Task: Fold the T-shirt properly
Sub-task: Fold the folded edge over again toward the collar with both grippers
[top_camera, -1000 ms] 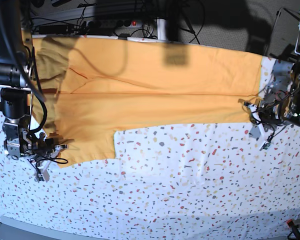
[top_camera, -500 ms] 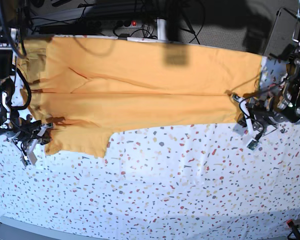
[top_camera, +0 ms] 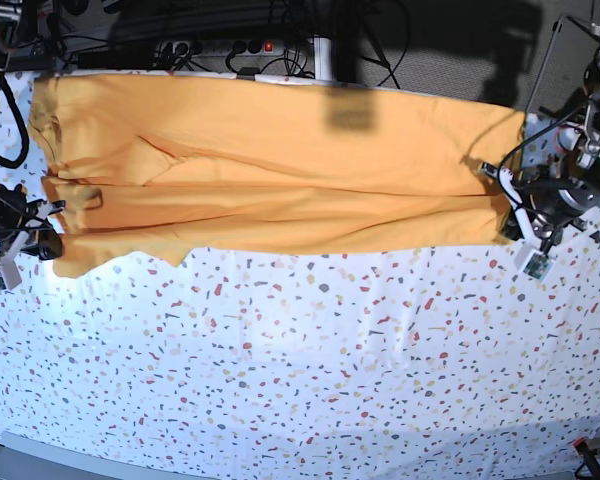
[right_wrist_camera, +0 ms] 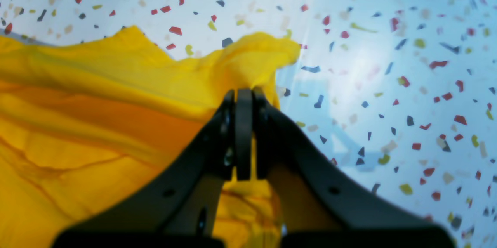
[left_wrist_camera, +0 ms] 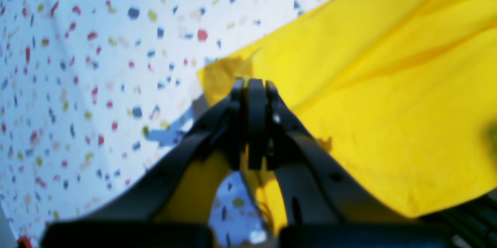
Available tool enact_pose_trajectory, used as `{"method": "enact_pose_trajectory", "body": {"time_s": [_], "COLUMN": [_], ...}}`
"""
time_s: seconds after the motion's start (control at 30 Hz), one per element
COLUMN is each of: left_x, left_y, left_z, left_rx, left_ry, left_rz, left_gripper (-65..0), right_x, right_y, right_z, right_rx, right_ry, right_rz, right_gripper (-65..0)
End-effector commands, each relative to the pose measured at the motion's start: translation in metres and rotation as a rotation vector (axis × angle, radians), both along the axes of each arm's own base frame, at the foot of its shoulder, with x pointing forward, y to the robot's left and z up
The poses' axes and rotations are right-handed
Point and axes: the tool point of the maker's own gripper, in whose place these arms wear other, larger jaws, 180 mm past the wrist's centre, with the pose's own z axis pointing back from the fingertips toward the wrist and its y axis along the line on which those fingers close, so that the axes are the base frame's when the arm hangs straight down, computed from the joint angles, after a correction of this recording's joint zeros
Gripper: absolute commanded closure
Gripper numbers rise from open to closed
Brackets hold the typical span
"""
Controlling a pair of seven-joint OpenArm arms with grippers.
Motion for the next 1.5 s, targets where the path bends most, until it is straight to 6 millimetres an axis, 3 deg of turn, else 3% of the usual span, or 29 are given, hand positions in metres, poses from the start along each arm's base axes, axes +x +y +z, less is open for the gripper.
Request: {"method": "enact_pose_trajectory", "body": {"time_s": [0.0, 0.17, 0.37, 0.9, 1.47], "left_x": [0.004, -0.015, -0.030, -0.048, -0.056], "left_y": [0.006, 0.009, 0.009, 0.016, 0.021], "left_z": [0.011, -0.005, -0.017, -0.030, -0.035], "left_rx": [0.007, 0.008, 0.009, 0.049, 0.067], "left_ry": [-0.038, 0.015, 0.059, 0.173, 0.230], "left_rz": [0.008, 0.017, 0.014, 0.030, 0.034], "left_gripper": [0.0, 0.0, 0.0, 0.0, 0.0], "right_x": [0.005, -0.015, -0.038, -0.094, -0.117], "right_y": [-0.003, 0.001, 0.004, 0.004, -0.002], "right_z": [0.026, 0.044, 0.045, -0.002, -0.022], "right_rx": [-0.010, -0.013, -0.049, -0.058, -0.088], "right_ry": [-0.072, -0.105, -0.084, 0.109, 0.249], "right_rz": [0.013, 0.024, 0.040, 0.045, 0.030], "right_gripper": [0.0, 0.0, 0.0, 0.0, 0.0]}}
